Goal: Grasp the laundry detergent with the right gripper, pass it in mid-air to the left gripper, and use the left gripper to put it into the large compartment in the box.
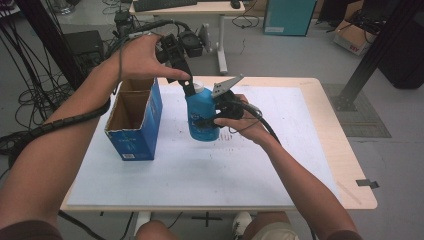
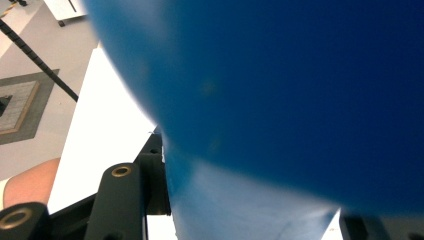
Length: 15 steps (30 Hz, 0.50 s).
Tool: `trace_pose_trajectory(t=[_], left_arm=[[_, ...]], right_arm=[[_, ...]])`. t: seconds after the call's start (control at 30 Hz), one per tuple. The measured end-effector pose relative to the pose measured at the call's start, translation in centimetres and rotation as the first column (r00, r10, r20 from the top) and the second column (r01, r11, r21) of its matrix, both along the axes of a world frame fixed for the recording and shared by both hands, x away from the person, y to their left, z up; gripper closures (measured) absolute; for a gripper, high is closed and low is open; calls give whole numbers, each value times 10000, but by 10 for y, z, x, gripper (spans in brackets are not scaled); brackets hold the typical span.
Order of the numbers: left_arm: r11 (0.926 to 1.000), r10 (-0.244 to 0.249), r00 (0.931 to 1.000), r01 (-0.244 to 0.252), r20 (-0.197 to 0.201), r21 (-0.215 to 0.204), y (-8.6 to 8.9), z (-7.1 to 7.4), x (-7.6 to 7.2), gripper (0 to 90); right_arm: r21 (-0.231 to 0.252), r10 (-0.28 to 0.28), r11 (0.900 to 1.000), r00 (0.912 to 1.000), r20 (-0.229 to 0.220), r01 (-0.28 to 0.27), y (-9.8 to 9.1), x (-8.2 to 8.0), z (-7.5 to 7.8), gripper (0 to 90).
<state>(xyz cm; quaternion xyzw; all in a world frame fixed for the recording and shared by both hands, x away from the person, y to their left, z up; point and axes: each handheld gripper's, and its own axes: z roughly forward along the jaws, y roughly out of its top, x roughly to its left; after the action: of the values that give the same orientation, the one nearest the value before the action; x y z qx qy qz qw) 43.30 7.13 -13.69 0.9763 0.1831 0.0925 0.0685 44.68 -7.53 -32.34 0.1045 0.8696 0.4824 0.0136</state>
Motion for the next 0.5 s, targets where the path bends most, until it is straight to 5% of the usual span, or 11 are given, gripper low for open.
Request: trace_pose_trajectory(t=[0.33,0.47,0.5], left_arm=[[9968,-798,9968,797,60,97,-8,0,4,65],[9940,-1029,9943,1038,-271,344,-12,-2,6,64],[9964,-846,9960,848,-283,85,-12,-4,5,64]], right_arm=[[96,352,9993,9993,119,-354,4,0,3,436],[203,505,9985,9986,182,-509,6,0,5,436],[243,528,9983,9984,203,-533,6,1,5,436]])
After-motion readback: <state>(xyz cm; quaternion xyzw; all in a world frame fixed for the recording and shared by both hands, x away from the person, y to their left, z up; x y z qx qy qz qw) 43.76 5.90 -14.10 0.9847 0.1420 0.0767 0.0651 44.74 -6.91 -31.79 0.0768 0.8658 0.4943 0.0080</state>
